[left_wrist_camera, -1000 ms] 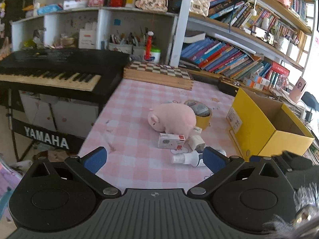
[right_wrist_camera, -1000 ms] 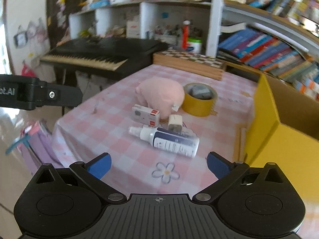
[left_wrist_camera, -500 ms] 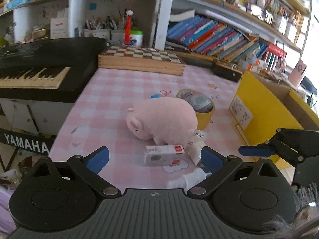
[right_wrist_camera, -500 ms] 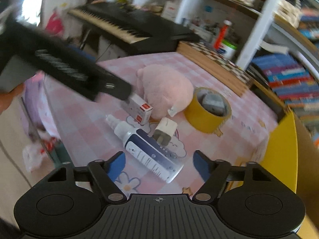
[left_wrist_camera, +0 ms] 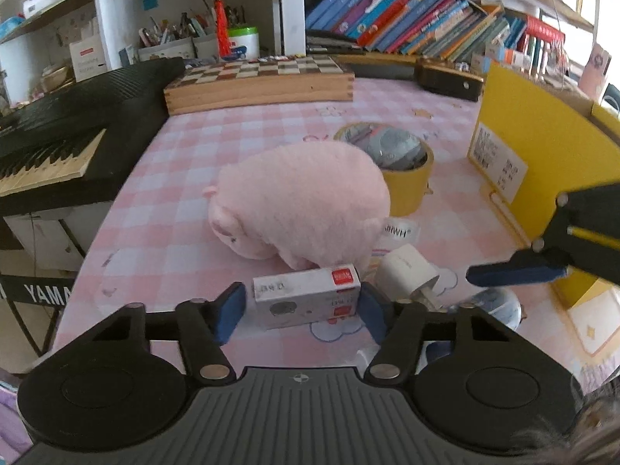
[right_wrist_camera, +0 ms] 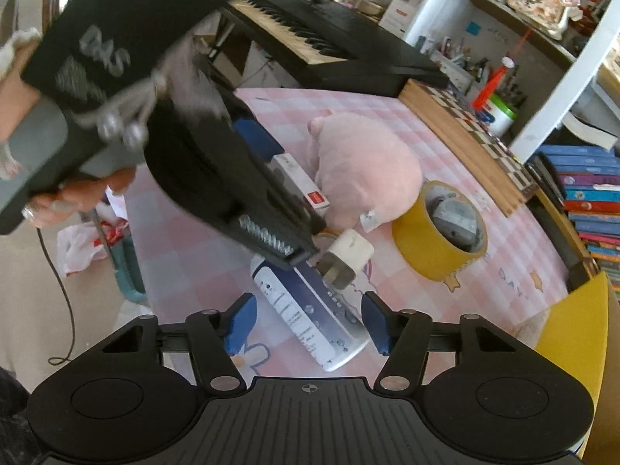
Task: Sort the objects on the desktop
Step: 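Grasp the white spray bottle with the right gripper while the left grasps the medicine box, then lift and carry the spray bottle and medicine box toward the yellow box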
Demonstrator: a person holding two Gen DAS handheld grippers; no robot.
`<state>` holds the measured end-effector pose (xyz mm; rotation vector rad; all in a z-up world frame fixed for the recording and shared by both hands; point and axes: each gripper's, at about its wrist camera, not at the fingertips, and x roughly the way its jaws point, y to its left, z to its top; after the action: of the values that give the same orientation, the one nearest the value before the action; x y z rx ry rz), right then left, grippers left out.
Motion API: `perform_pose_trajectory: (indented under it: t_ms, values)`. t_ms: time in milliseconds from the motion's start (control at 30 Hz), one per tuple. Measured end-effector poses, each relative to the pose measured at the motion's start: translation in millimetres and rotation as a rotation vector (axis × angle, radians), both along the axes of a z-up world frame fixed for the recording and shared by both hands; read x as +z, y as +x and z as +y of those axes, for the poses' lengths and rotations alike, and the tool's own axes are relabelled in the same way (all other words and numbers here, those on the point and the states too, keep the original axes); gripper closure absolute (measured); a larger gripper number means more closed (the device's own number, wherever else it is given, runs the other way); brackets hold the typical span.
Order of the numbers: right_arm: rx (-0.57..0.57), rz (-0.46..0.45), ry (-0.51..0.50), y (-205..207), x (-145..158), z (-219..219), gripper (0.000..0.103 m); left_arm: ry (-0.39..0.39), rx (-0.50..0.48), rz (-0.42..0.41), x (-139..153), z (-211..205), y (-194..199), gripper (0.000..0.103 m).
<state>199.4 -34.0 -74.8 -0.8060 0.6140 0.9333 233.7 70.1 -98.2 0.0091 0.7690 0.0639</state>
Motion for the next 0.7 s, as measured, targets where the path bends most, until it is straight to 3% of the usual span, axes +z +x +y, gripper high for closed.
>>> perform_pose_trajectory:
  t_ms: [200,333,467,700]
  values:
    - [-0.014,0.115,0.013,18.3,3.1,0.1,0.045,-0.021,-0.005,-0.044,5.1,6.1,-14.0,0.051]
    - [-0.107,0.249,0.042,31.0,7.6,-9.1,0.064,-0.064,0.038,-0.094,19.3,26.7,-38.1,0.051]
    - [-0.210,0.425,0.107,39.5,7.4,-21.1,0.071,-0.117,0.075,-0.121,30.4,44.8,-56.8,0.051]
    - [-0.199,0.395,0.105,38.3,5.0,-10.9,0.070,-0.150,0.050,-0.122,36.1,45.6,-67.1,0.051]
